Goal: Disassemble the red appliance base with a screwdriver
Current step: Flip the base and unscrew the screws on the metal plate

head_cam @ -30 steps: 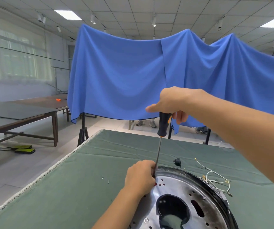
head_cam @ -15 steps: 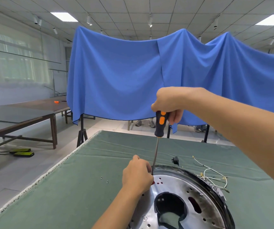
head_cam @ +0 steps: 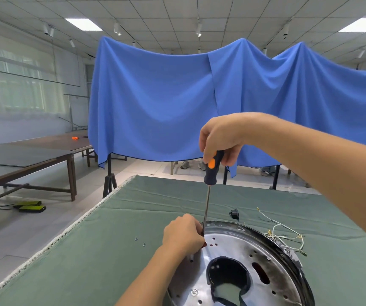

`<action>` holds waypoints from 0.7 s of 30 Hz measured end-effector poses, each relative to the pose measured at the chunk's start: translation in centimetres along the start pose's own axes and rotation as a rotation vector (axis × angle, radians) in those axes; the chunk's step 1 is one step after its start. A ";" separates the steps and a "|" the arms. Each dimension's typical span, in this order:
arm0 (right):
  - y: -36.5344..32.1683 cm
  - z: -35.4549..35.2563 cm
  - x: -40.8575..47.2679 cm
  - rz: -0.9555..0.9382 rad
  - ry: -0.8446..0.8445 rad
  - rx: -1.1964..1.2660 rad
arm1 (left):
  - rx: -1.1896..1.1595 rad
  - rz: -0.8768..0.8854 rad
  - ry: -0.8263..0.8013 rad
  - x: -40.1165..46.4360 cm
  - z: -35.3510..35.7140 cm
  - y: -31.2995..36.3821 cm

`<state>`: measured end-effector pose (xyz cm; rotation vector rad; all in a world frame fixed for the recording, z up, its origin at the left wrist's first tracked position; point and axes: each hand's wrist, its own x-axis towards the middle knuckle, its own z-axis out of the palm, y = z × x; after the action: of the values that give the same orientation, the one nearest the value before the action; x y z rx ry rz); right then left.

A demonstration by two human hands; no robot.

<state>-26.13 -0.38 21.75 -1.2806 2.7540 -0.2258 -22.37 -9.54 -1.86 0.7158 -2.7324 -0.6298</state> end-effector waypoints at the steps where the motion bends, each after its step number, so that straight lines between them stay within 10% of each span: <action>1: 0.1 0.3 0.1 -0.002 0.021 0.007 | -0.012 -0.005 -0.023 0.1 -0.1 -0.1; 8: 0.4 1.1 0.8 -0.007 0.147 -0.026 | -0.266 0.040 -0.293 1.3 -1.2 -1.5; 21: 0.9 0.1 0.9 -0.024 0.050 0.016 | -0.142 0.089 -0.093 0.0 -0.6 -1.3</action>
<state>-27.40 -0.51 21.46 -1.3226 2.7729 -0.2850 -21.65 -10.74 -1.89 0.5420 -2.7503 -0.8462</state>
